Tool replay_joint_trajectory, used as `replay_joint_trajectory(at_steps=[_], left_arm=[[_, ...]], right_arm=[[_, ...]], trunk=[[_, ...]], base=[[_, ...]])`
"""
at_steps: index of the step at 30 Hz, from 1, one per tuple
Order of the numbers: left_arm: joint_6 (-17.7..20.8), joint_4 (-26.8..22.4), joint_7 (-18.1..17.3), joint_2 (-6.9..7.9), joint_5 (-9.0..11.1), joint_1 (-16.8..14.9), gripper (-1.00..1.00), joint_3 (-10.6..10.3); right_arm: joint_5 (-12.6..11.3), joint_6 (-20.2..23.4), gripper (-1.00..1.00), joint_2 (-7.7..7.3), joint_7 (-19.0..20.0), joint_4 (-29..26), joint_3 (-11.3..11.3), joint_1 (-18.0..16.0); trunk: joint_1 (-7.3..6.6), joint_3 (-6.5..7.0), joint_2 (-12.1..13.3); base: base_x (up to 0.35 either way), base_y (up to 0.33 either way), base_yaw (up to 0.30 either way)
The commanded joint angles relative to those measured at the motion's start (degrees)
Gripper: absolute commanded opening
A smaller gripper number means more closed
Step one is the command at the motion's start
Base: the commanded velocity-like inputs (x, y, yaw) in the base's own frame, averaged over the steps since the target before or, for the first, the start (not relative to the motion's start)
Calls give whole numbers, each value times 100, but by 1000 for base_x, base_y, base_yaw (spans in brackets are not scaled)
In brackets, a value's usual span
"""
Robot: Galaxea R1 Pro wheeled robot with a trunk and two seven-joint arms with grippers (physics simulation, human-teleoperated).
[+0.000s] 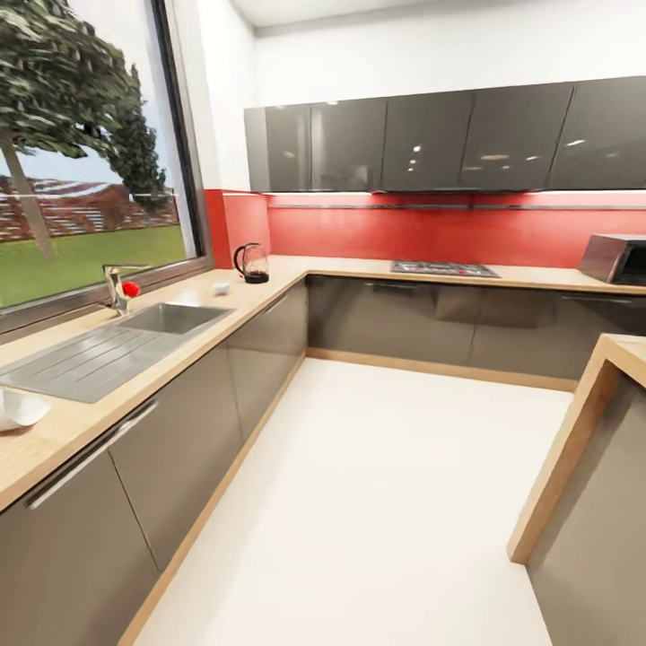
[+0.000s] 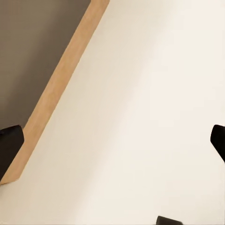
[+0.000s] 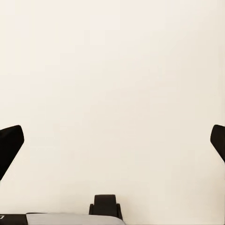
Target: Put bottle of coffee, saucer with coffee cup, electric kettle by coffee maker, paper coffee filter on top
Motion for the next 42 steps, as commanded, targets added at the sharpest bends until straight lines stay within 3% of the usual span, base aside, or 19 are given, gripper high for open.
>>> replay_joint_trajectory(at_steps=[1,19,42], left_arm=[[-21,5,-8,-1,37,-4,100,5],[-21,5,-8,-1,37,-5,100,7],[-21,5,-9,-11,37,-13,100,4]], right_arm=[[0,-15,100,1,-2,1,-1,-2],[0,-15,100,7,-2,3,-1,-3],[9,-13,100,7,-2,11,-1,-3]], trunk=[[3,-10,-2],[3,-61,-2],[3,-61,-2]], base=[[336,0,145],[332,-25,226],[284,-192,44]])
